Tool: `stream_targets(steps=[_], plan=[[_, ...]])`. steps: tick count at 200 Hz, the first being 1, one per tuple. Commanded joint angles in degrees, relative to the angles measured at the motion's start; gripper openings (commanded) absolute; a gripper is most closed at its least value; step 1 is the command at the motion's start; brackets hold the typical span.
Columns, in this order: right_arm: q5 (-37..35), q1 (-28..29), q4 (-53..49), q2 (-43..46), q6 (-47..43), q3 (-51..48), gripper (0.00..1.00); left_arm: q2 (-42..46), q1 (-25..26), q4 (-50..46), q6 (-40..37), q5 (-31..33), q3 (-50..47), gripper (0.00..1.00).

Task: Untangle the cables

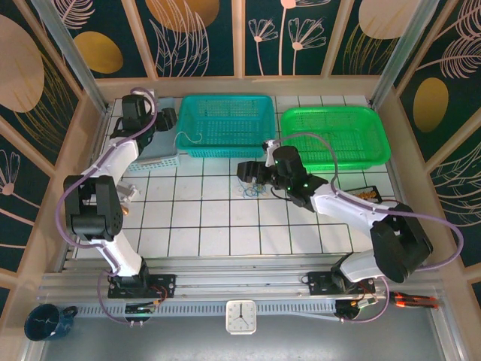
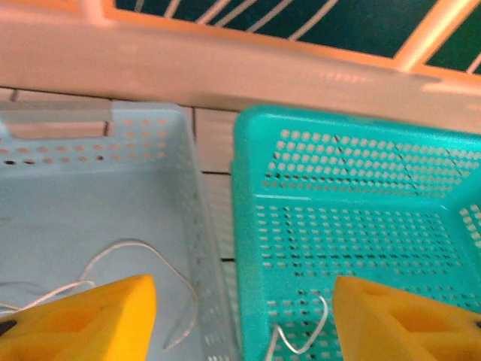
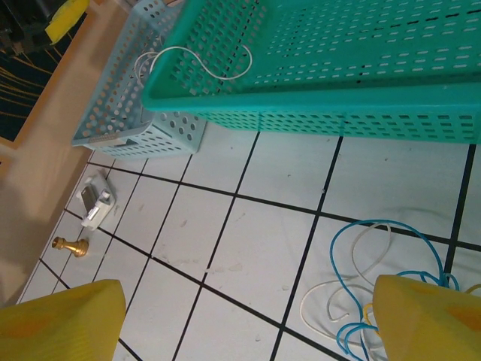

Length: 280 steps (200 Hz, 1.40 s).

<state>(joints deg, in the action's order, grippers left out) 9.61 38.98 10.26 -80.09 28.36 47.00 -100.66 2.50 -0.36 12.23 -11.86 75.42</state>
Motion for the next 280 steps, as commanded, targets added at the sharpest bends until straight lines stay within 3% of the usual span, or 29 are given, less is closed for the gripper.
stream_targets(steps=[1, 45, 74, 93, 280], plan=[[1.2, -0.4, 0.4, -0.8, -0.9, 1.9, 0.85, -3.1, 1.7, -5.7, -1.2, -3.1, 1.8, 0.64], [1.6, -0.5, 1.2, -0.8, -0.3, 1.3, 0.85, -5.3, 3.6, -7.3, -1.2, 2.0, 2.5, 0.63], [1.7, -0.4, 1.6, -0.9, 0.1, 0.8, 0.85, -5.8, 3.6, -7.0, -0.5, 3.8, 2.3, 0.55], [1.7, -0.4, 1.7, -0.8, 0.0, 0.6, 0.85, -6.1, 3.6, -6.7, -0.4, 4.0, 2.1, 0.5], [1.3, -0.6, 2.1, 0.3, 0.1, -0.8, 0.85, -8.9, 3.6, -6.1, -1.2, 5.6, 1.8, 0.32]])
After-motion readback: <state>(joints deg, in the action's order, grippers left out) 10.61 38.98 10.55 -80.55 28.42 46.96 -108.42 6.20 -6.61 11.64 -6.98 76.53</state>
